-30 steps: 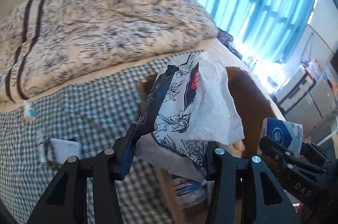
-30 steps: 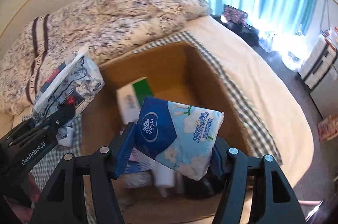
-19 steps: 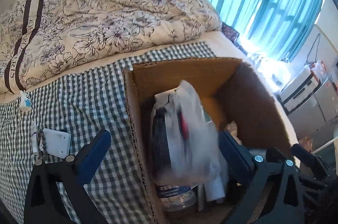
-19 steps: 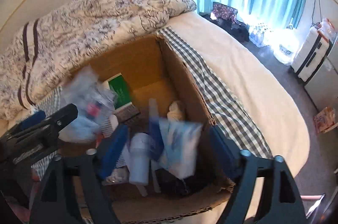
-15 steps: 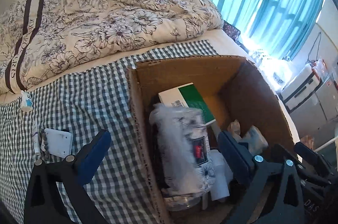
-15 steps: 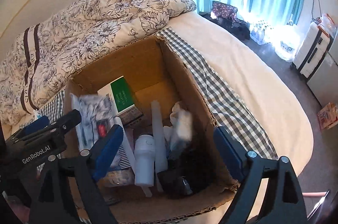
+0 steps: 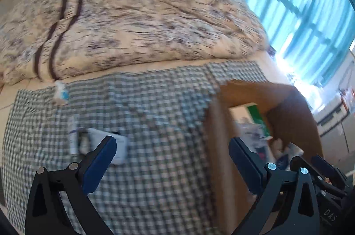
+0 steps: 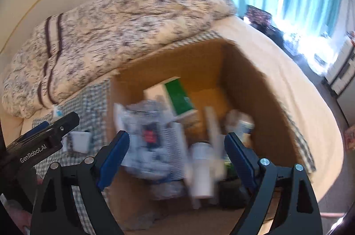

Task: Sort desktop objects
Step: 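Move both tools back over the remaining items on the cloth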

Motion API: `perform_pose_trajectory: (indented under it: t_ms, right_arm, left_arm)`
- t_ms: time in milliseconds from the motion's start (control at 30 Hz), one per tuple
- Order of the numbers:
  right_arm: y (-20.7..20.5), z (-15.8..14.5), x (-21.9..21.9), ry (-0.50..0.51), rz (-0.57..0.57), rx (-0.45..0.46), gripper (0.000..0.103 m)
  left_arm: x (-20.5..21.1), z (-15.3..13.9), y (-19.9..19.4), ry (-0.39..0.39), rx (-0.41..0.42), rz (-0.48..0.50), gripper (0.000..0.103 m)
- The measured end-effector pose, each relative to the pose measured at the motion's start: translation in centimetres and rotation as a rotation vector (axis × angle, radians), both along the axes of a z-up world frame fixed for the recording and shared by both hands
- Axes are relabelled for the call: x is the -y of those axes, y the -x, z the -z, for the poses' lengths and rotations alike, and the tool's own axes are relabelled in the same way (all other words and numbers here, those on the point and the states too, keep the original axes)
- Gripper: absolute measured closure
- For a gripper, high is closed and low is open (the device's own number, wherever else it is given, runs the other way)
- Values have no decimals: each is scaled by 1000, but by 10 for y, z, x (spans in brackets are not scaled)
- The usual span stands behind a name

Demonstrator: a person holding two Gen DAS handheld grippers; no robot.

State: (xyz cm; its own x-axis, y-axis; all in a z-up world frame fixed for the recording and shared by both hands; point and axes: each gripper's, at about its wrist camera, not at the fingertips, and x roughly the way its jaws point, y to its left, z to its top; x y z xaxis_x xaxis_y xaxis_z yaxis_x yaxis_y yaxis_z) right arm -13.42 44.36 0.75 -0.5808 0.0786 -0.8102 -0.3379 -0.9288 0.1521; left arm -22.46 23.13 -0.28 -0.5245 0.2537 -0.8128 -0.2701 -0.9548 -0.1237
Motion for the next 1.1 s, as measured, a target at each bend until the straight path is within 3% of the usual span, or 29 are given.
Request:
perform_pose_trajectory:
  t_ms: [267,533,733,1000,1100]
  right_arm:
    - [47,-3,102,16,-168,-25,15]
    - [86,24,201,20,-324,-1,15]
    - [109,50,242,22,-380,34,15]
    - [138,88,265,23,-411,97,15]
    - [149,96,265,23,-405,104,15]
  left_arm:
    - [131,3,25,31,8,-204,0]
    - [226,22,42,51,36,-353,0]
    - [254,47,67,60,51,-377,0]
    - [254,80,125,37,69,-360,0]
    - [245,97,151,94,43,-336,0]
